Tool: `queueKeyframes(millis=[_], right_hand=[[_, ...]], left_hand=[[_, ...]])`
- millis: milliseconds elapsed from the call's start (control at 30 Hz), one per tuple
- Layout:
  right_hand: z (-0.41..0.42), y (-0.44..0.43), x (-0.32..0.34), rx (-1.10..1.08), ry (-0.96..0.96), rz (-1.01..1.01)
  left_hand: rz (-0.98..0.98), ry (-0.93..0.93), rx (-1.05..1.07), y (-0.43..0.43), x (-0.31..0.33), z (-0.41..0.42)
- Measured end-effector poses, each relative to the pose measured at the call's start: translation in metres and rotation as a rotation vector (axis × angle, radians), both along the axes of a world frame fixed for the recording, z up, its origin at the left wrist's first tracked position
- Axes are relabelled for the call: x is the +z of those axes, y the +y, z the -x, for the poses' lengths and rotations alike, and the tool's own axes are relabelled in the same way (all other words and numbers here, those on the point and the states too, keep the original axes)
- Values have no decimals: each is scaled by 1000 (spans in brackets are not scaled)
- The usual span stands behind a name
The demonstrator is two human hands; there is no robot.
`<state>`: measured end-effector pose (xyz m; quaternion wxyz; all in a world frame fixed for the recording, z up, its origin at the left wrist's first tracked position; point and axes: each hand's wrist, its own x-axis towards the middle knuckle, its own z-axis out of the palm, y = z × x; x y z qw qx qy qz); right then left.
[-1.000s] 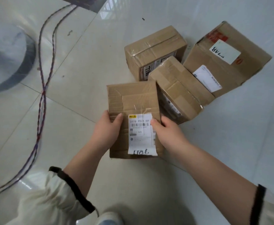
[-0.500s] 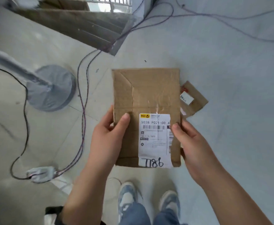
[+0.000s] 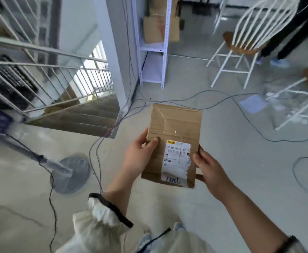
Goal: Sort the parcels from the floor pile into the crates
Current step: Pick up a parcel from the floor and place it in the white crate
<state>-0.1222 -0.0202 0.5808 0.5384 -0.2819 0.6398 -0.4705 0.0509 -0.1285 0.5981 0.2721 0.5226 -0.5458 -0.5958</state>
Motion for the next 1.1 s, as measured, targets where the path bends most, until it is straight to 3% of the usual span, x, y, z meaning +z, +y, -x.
queueKeyframes(millis=[367,600,867,1100], right_hand=[[-11,108,55,-248,32,112],[11,228,84,-591,89,122],[19,469,131,-1119,213,92],[-70,702,158,-1629,237,46]], left_hand=[[152,-33,-341,51,58,32],[237,18,-599,146,90,108],[211,185,-1073,372,121,200],[31,298,-1543,609,134,216]])
